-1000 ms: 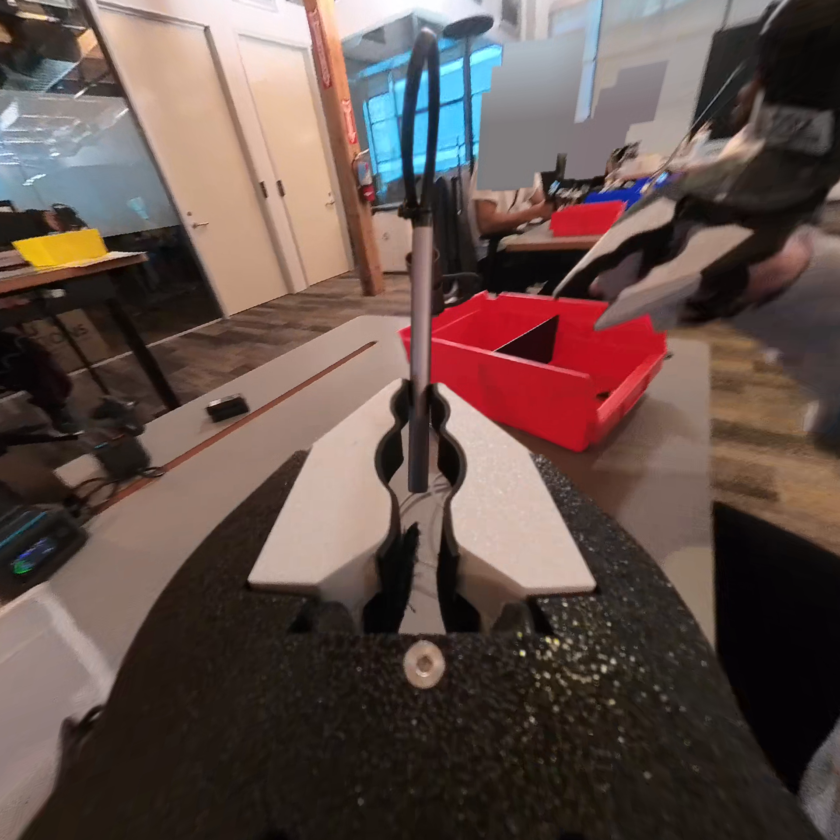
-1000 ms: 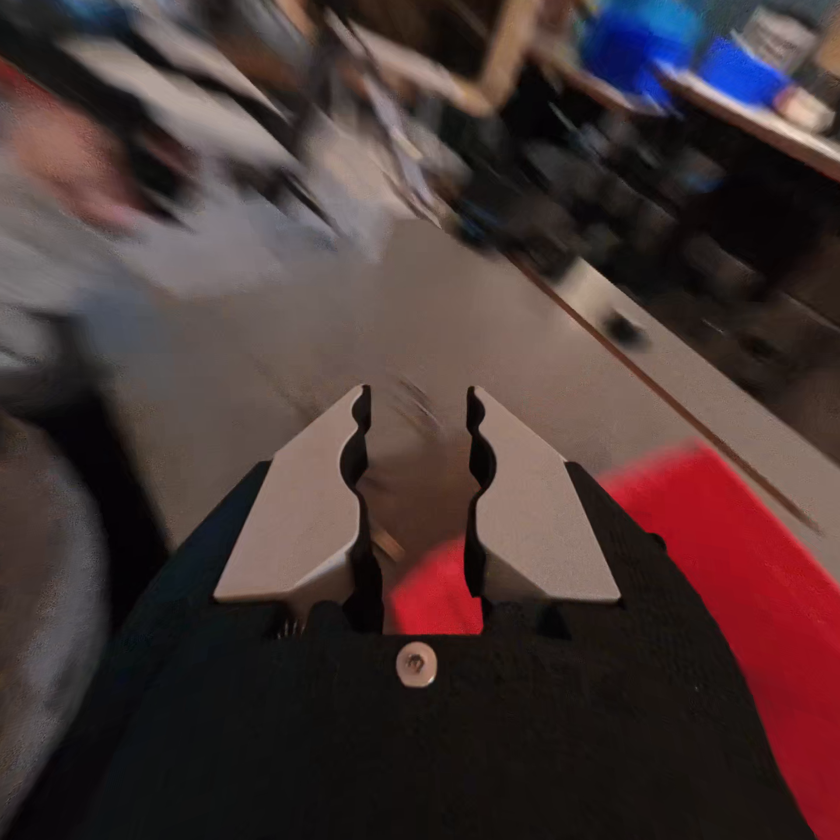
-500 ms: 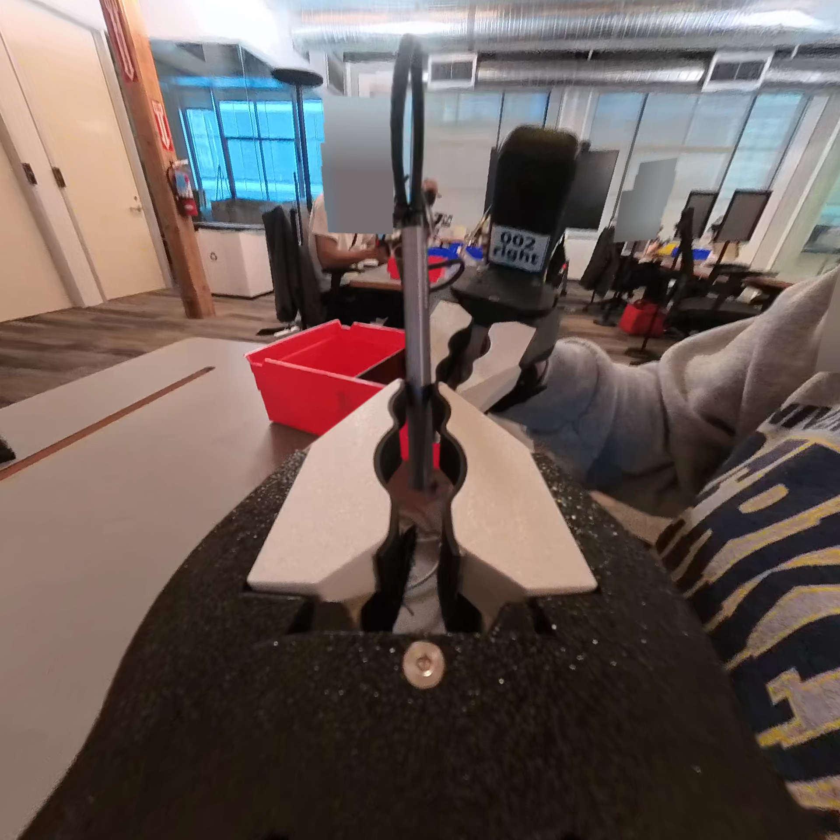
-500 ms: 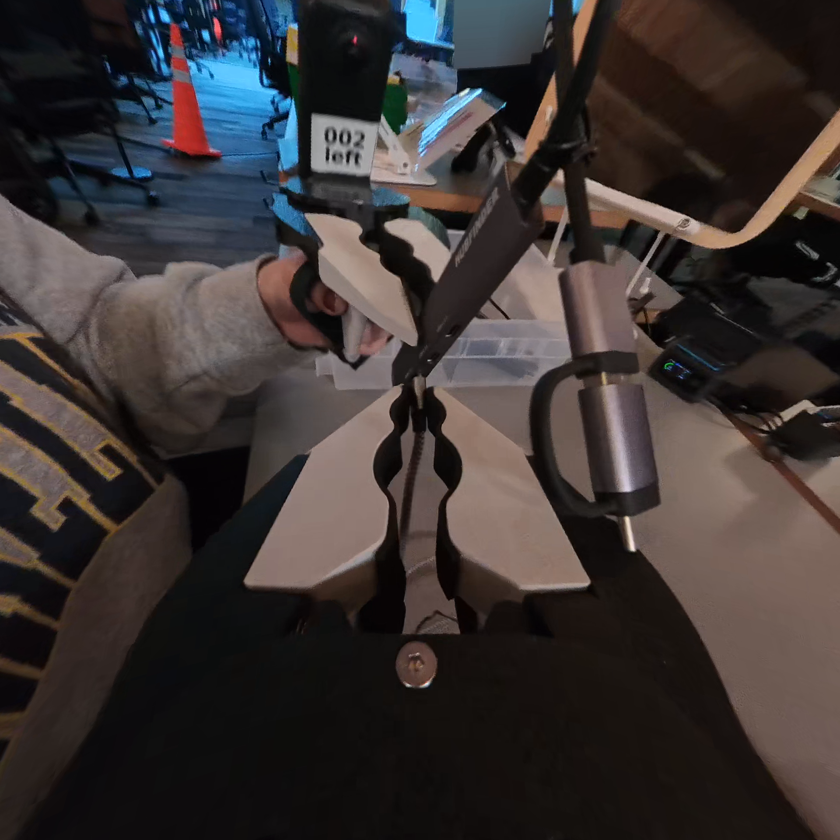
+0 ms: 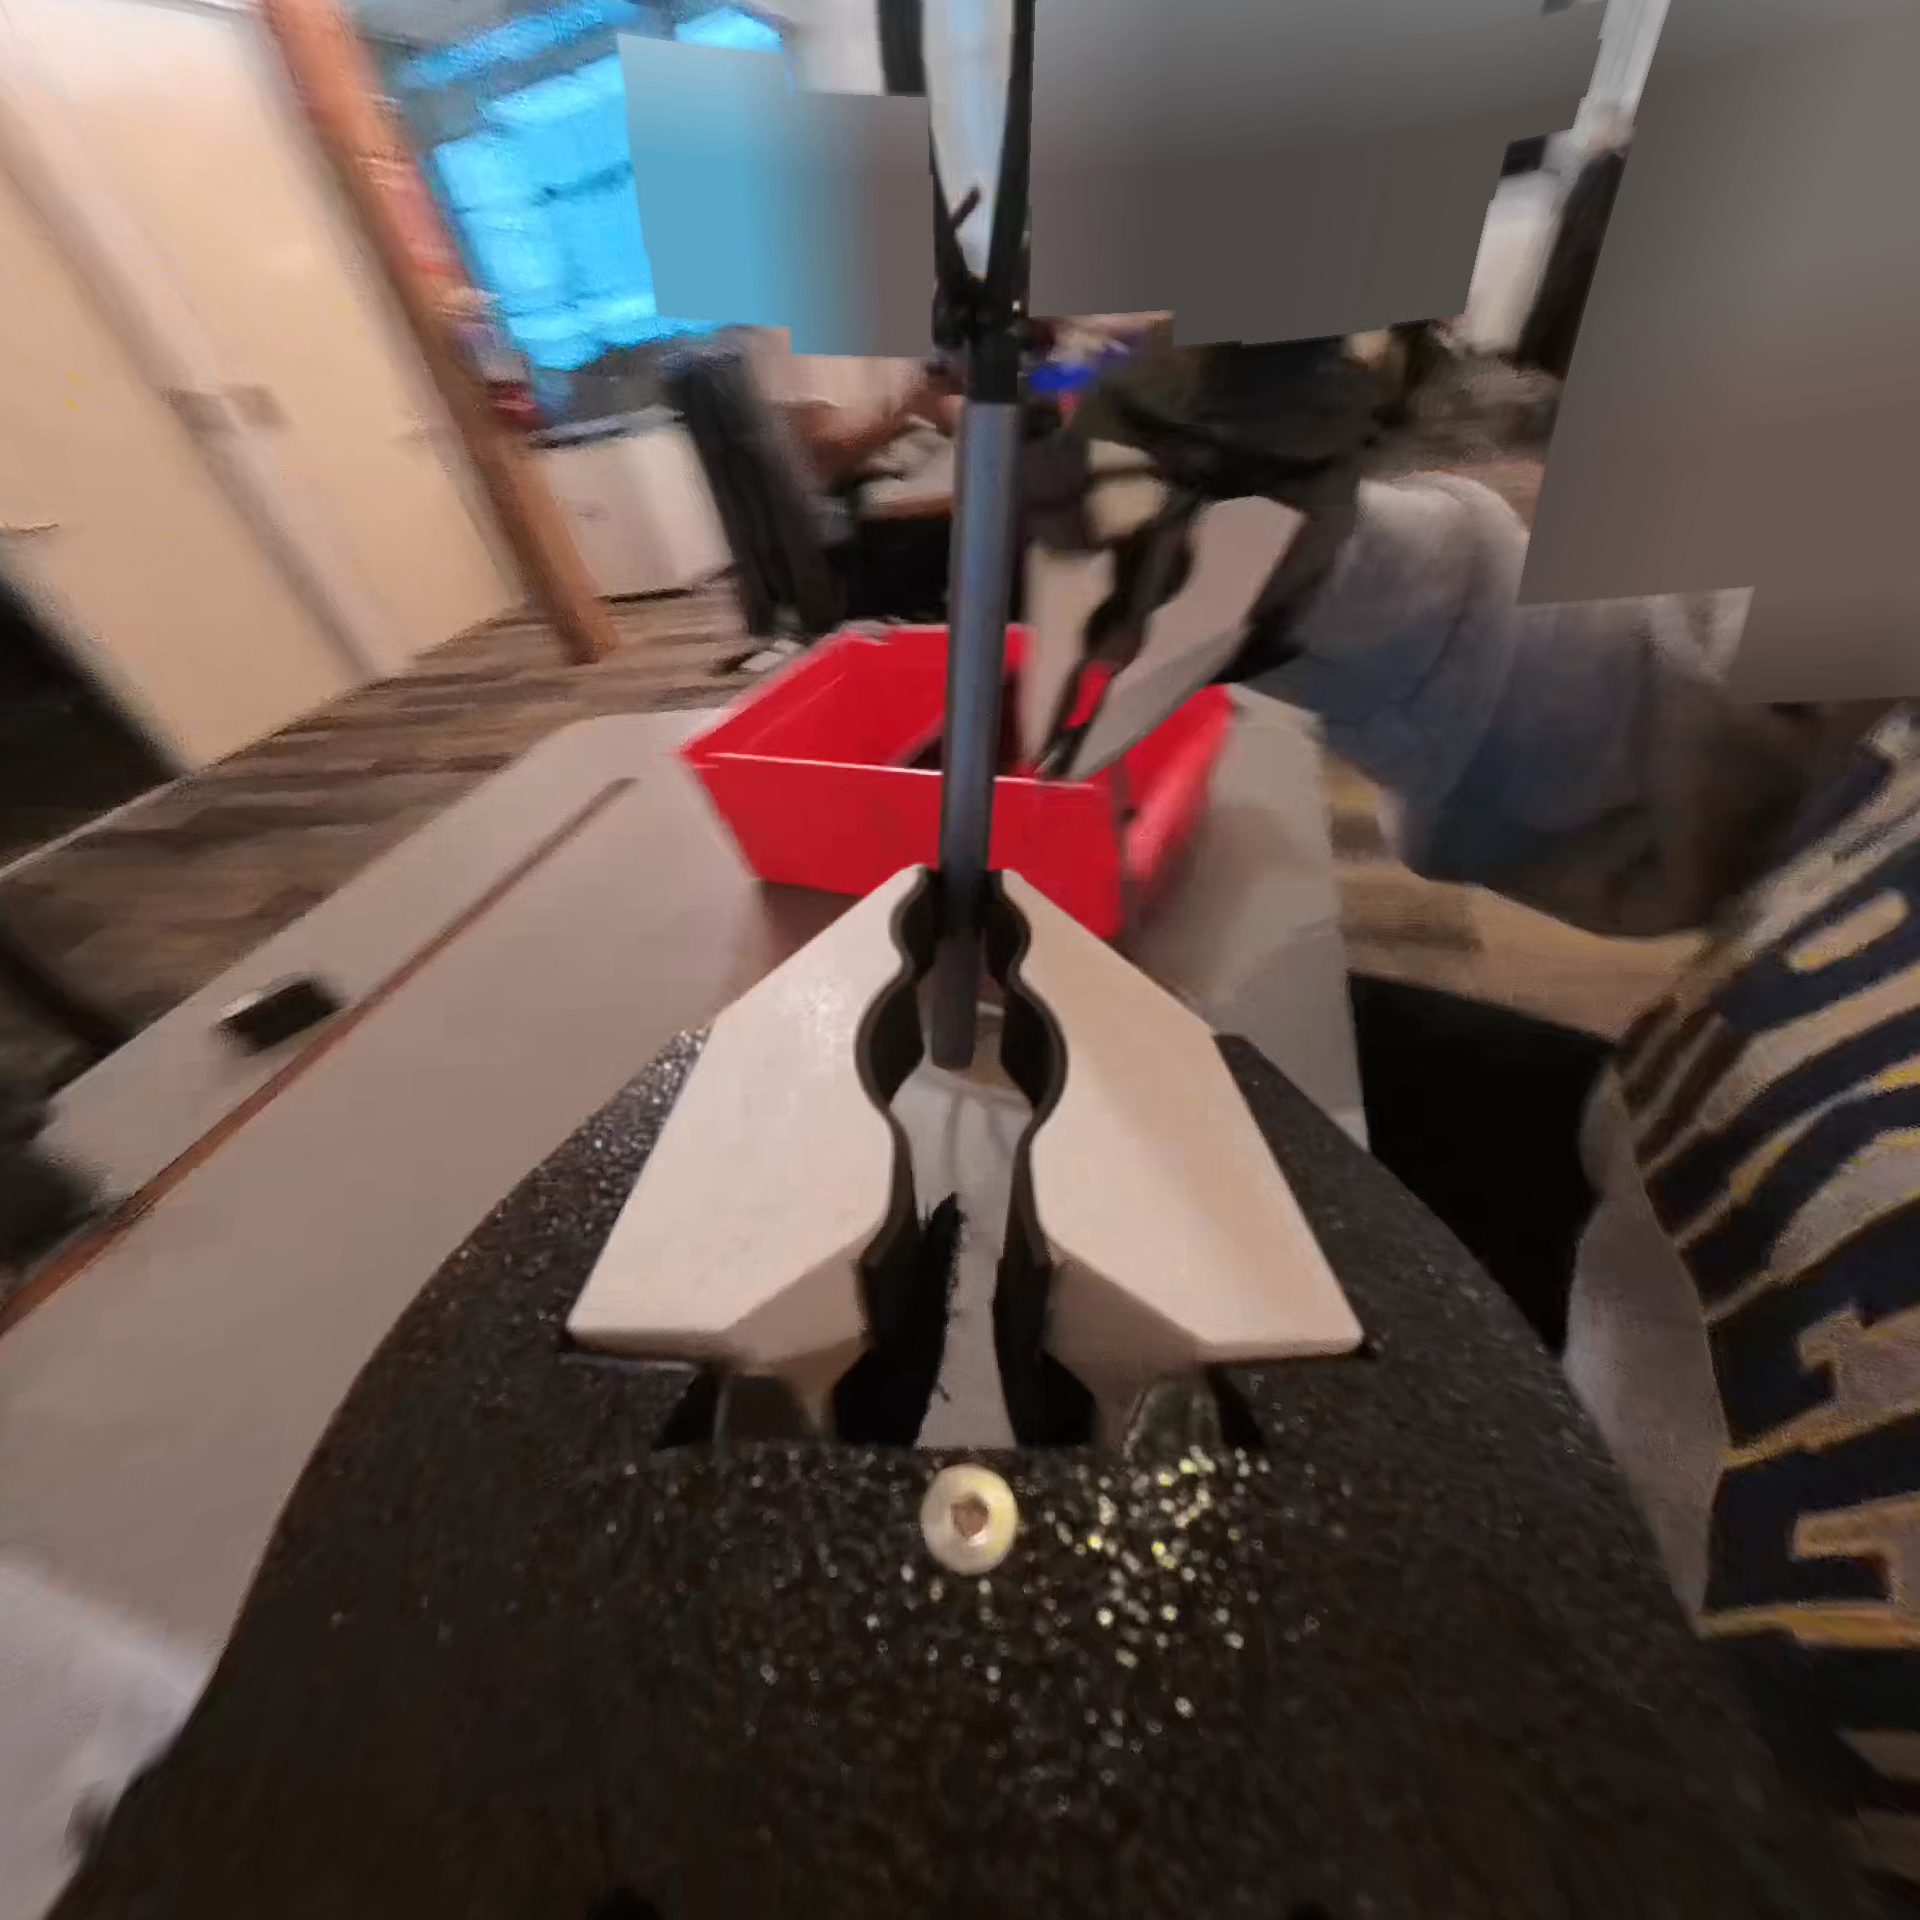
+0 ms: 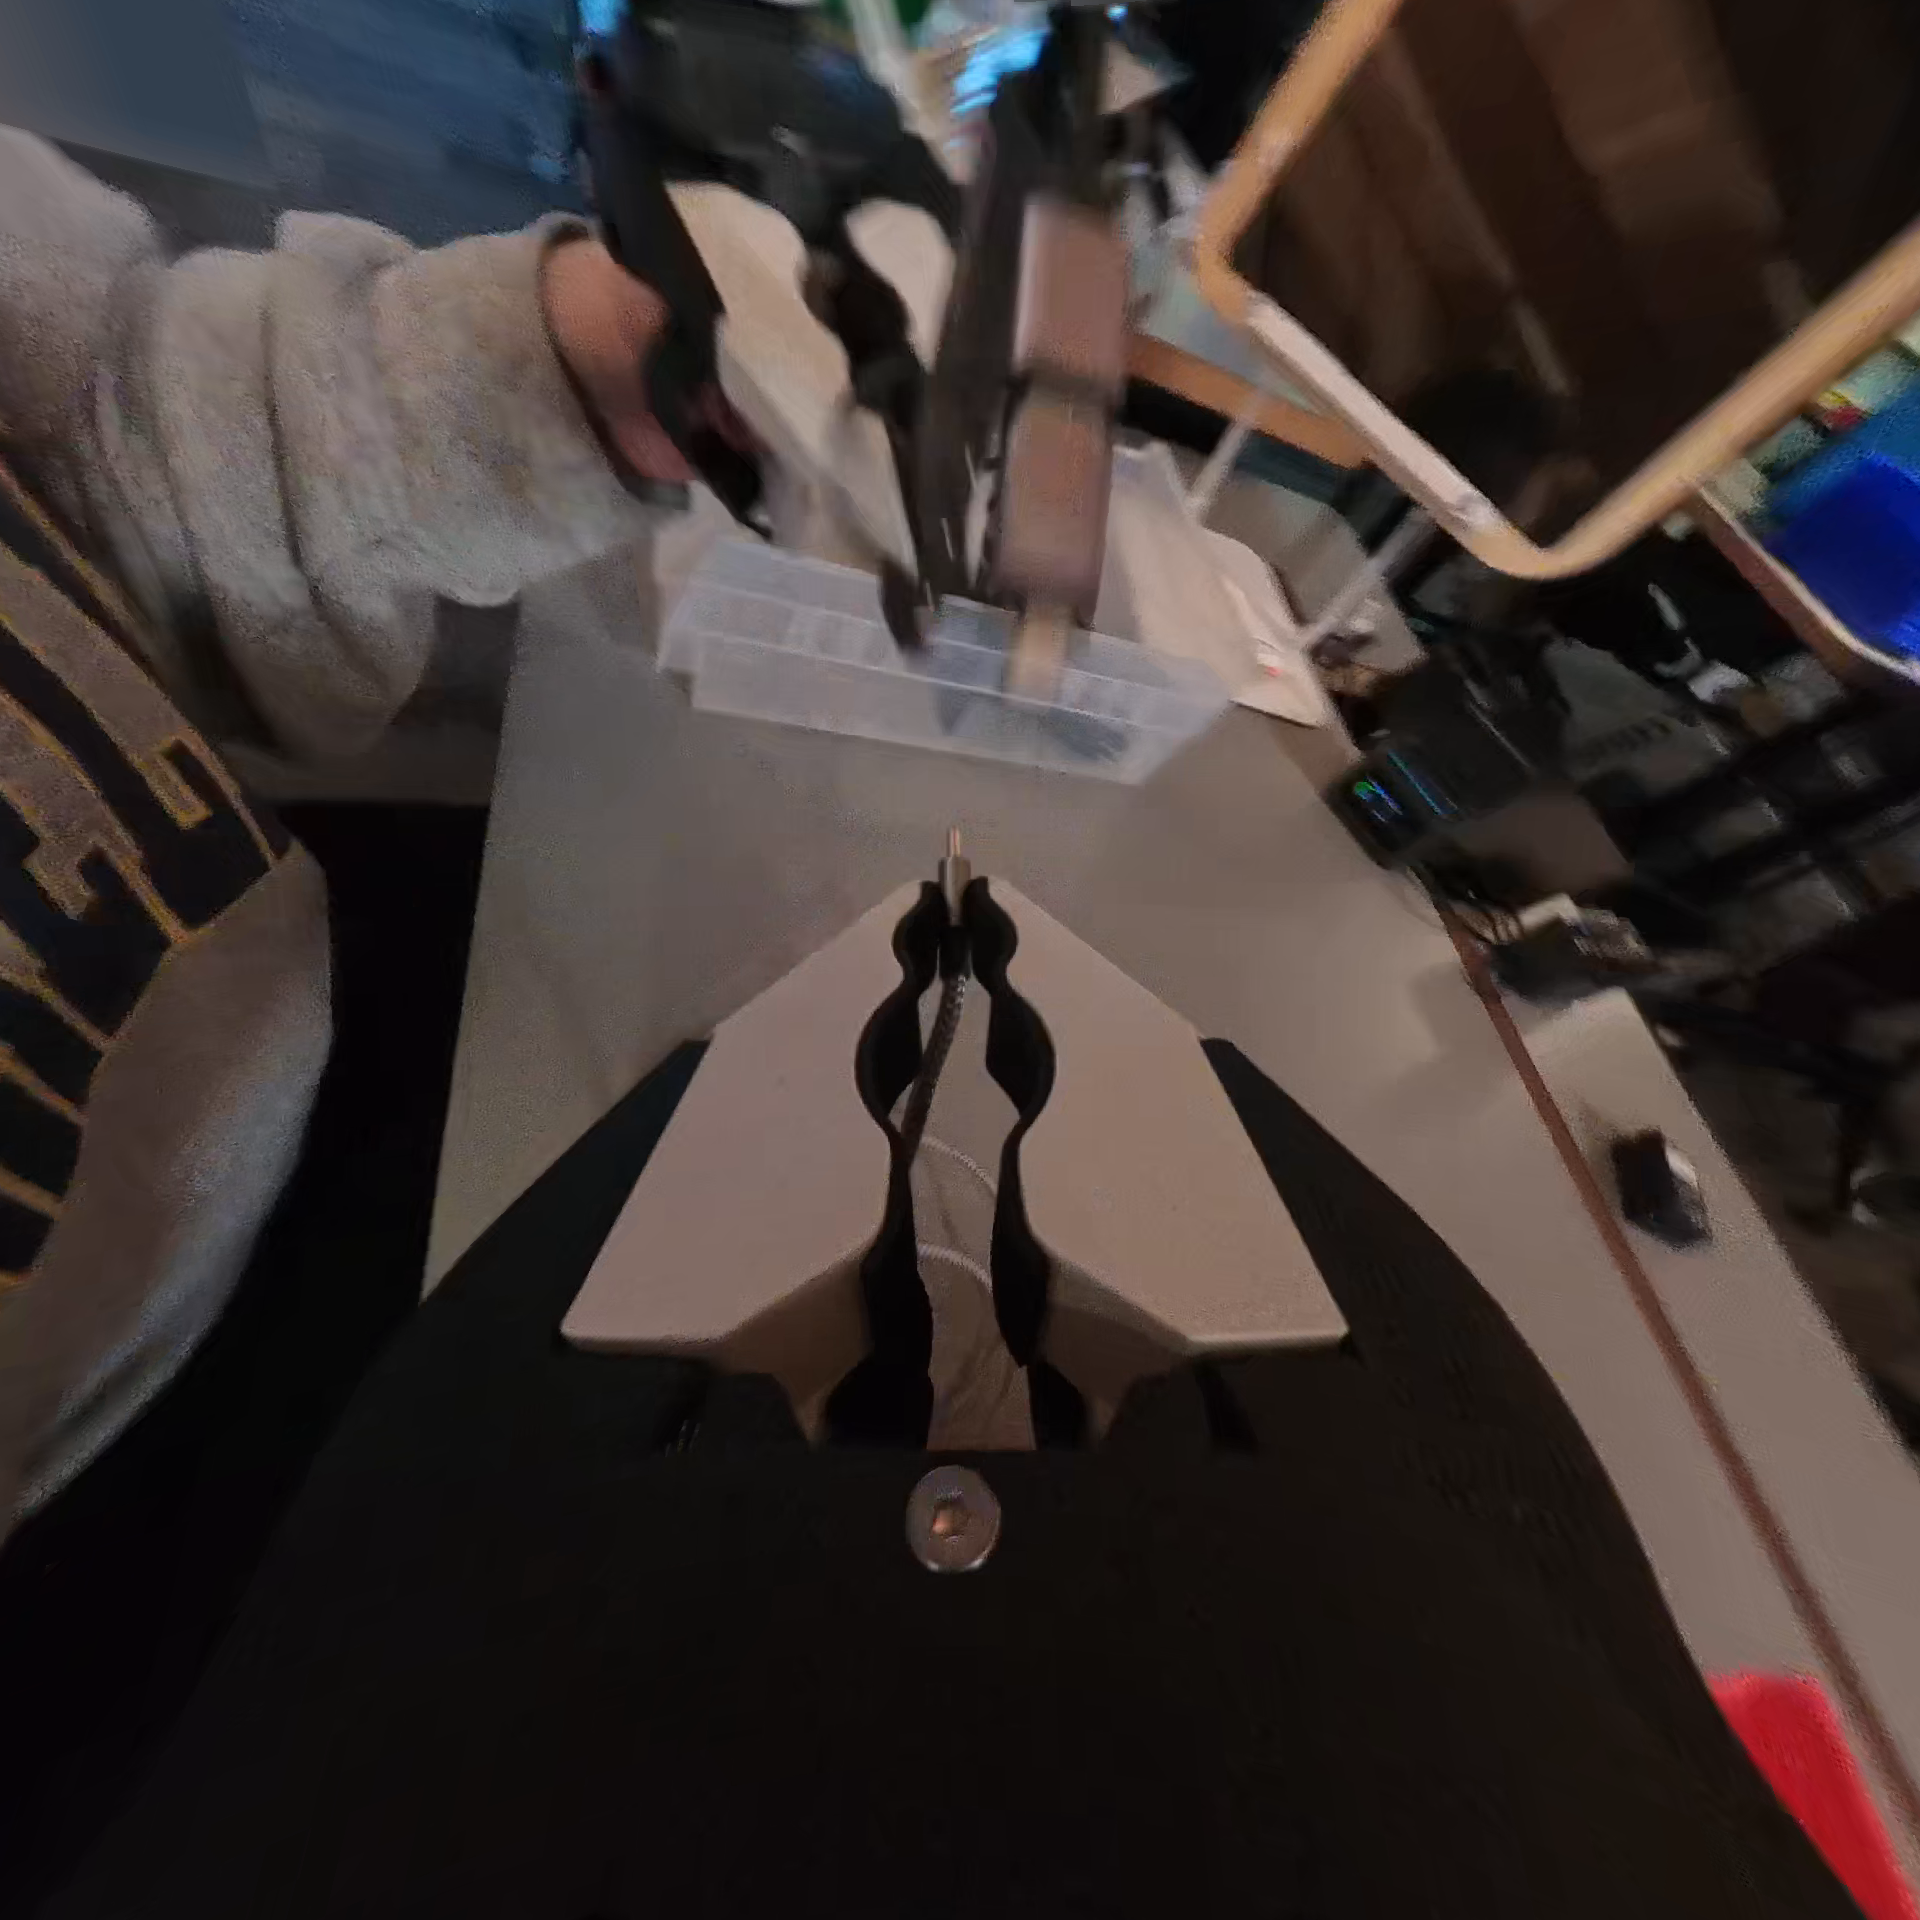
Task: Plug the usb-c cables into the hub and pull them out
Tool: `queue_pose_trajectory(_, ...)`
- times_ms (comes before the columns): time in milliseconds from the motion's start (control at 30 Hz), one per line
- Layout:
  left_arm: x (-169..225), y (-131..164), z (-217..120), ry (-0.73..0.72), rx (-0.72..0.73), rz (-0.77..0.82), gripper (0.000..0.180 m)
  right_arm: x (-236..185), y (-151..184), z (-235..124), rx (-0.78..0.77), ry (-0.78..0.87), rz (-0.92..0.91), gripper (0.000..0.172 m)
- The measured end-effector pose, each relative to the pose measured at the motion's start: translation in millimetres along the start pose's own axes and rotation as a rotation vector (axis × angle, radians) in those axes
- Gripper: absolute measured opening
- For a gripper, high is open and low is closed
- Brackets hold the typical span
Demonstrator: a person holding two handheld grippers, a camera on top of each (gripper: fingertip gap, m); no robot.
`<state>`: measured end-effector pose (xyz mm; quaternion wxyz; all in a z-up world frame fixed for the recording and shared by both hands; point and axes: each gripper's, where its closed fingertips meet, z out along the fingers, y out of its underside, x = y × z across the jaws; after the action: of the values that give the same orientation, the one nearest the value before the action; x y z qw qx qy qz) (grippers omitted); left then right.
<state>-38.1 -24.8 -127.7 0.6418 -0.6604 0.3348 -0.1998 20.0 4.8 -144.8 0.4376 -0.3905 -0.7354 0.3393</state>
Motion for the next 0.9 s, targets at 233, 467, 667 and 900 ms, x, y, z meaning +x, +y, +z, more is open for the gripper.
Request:
queue_pose_trajectory(233,-21.6,-3.4,-33.5,-0.103,0.008,-0.100,0.007,57.0,-60.6,-83.6,0.293,0.230,0.114,0.003)
queue_pose_trajectory(467,-13.9,4.1,-19.7,-0.069,-0.011,-0.130,0.007,119.1,-146.6,-180.0,0.290,0.478,-0.083,0.003)
queue_pose_trajectory(667,-8.0,5.0,-5.5,-0.041,-0.018,-0.127,0.007,146.1,-113.4,-206.4,0.165,0.561,-0.040,0.003)
queue_pose_trajectory(900,-2.0,3.7,19.5,-0.013,-0.027,-0.125,0.007,140.7,-21.4,-201.3,0.095,0.610,0.115,0.003)
